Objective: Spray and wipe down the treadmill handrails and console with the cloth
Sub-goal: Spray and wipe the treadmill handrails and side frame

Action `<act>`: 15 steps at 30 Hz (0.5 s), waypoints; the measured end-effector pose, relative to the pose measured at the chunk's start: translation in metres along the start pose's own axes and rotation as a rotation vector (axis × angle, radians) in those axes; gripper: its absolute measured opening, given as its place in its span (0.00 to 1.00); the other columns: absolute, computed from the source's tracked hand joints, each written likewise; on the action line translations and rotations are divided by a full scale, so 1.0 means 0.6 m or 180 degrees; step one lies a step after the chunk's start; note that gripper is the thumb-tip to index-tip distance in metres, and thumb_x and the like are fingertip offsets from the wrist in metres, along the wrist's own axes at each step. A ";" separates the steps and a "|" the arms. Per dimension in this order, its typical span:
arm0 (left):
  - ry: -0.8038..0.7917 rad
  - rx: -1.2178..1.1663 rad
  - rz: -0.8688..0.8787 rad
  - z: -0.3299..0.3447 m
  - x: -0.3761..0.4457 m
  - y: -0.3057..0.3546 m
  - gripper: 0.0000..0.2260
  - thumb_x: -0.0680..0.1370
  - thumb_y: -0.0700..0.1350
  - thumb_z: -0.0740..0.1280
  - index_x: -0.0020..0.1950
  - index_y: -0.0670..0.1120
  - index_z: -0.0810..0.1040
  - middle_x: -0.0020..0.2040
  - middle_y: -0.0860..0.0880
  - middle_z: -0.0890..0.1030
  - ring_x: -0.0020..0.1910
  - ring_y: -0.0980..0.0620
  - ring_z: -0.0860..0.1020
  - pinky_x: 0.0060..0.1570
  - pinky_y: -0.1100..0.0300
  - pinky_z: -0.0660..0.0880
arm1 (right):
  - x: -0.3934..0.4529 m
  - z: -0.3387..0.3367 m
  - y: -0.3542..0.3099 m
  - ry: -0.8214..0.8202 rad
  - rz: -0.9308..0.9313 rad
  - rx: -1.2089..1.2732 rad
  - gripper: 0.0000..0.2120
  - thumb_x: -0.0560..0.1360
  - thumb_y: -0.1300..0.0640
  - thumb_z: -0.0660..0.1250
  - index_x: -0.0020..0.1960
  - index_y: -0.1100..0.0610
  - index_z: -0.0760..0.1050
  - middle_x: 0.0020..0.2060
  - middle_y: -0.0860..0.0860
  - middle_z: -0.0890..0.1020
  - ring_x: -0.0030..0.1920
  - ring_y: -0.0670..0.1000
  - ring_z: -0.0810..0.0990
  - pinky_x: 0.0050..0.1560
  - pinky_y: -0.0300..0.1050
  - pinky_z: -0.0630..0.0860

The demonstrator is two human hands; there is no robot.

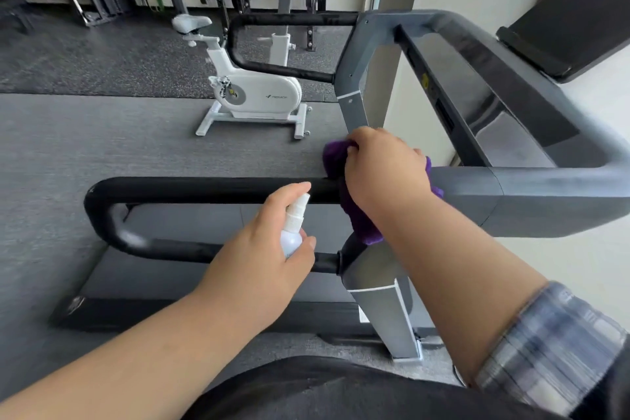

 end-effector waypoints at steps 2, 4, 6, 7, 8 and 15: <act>0.0005 -0.0001 -0.0002 0.003 -0.003 0.003 0.25 0.74 0.58 0.62 0.67 0.76 0.56 0.49 0.59 0.79 0.41 0.54 0.78 0.41 0.52 0.77 | 0.017 -0.006 -0.005 -0.0240 0.0171 0.0155 0.10 0.79 0.55 0.56 0.57 0.49 0.73 0.49 0.51 0.78 0.49 0.60 0.74 0.49 0.53 0.63; -0.0028 -0.0036 0.0002 0.004 -0.007 0.004 0.25 0.74 0.58 0.62 0.66 0.77 0.56 0.50 0.59 0.79 0.41 0.53 0.78 0.42 0.51 0.78 | 0.024 -0.009 0.003 -0.0699 0.0018 0.0099 0.13 0.80 0.44 0.58 0.58 0.50 0.69 0.51 0.51 0.78 0.49 0.59 0.74 0.50 0.54 0.67; -0.0066 -0.0111 -0.0001 0.004 -0.015 0.000 0.25 0.74 0.58 0.62 0.66 0.77 0.56 0.50 0.60 0.79 0.41 0.54 0.78 0.42 0.52 0.78 | 0.025 -0.033 0.026 -0.1332 -0.0262 0.0162 0.31 0.71 0.27 0.59 0.61 0.50 0.69 0.54 0.49 0.77 0.52 0.57 0.76 0.52 0.53 0.71; -0.0074 -0.0156 0.0012 0.004 -0.019 -0.003 0.25 0.74 0.58 0.62 0.65 0.78 0.56 0.50 0.61 0.79 0.40 0.55 0.78 0.41 0.53 0.77 | 0.027 -0.051 0.040 -0.1609 -0.0416 0.0160 0.39 0.64 0.21 0.60 0.64 0.47 0.69 0.56 0.46 0.76 0.54 0.54 0.76 0.53 0.52 0.72; -0.0082 -0.0202 0.0038 0.004 -0.023 -0.007 0.25 0.75 0.57 0.62 0.65 0.78 0.55 0.50 0.62 0.78 0.39 0.57 0.78 0.38 0.56 0.76 | 0.029 -0.068 0.054 -0.1824 -0.0590 0.0123 0.44 0.58 0.19 0.60 0.67 0.43 0.68 0.59 0.42 0.74 0.56 0.50 0.75 0.55 0.50 0.72; 0.0131 -0.0433 -0.0041 0.011 -0.036 -0.024 0.26 0.74 0.57 0.64 0.64 0.78 0.57 0.51 0.62 0.79 0.47 0.58 0.78 0.44 0.61 0.74 | 0.012 -0.028 0.055 -0.1304 -0.1400 -0.0800 0.45 0.57 0.24 0.68 0.69 0.41 0.63 0.54 0.42 0.77 0.52 0.53 0.78 0.54 0.52 0.78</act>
Point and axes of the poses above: each hand's wrist, its own x-axis towards the middle knuckle, its own z-axis out of the palm, y = z × x, the point moved 1 cm from there along x, towards the middle knuckle
